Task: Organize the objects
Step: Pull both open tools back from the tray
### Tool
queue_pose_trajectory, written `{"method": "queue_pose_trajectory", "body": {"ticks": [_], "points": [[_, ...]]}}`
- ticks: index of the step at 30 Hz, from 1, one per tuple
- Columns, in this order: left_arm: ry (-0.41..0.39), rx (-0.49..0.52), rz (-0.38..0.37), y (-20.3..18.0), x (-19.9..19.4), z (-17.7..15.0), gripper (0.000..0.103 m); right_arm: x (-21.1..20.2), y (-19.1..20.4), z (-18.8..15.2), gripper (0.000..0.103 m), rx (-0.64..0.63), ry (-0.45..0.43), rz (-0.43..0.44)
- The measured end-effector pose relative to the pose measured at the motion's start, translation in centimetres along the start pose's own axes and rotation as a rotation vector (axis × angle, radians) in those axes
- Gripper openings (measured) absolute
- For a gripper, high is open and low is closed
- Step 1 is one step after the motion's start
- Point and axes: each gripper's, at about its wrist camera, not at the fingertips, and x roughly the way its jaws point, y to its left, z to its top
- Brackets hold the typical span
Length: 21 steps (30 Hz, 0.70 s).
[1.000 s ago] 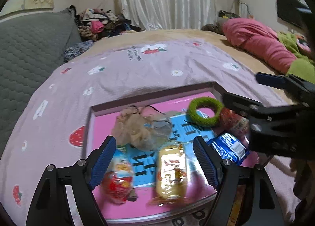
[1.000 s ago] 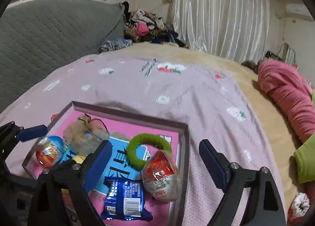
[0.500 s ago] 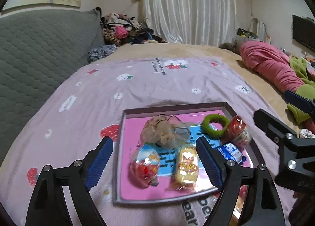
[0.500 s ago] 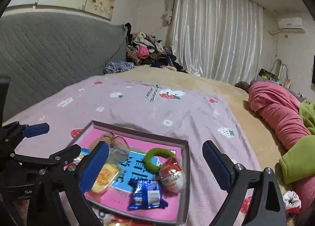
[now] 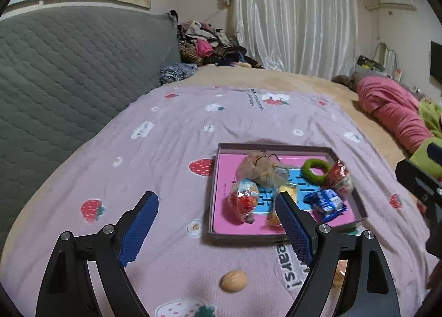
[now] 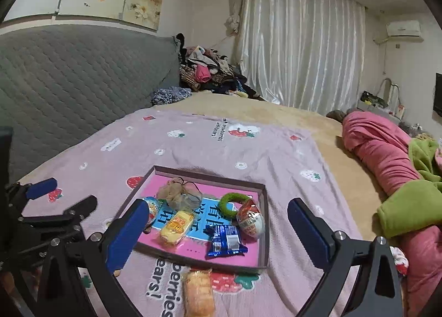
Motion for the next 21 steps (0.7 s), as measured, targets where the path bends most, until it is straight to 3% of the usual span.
{"method": "queue_pose_trajectory", "body": {"ticks": [21], "points": [[-0.06, -0.034, -0.006, 4.0, -11.1, 2.6, 0.088, -9.9, 1.4, 4.5, 0.102, -0.017, -0.066, 0.001]]}}
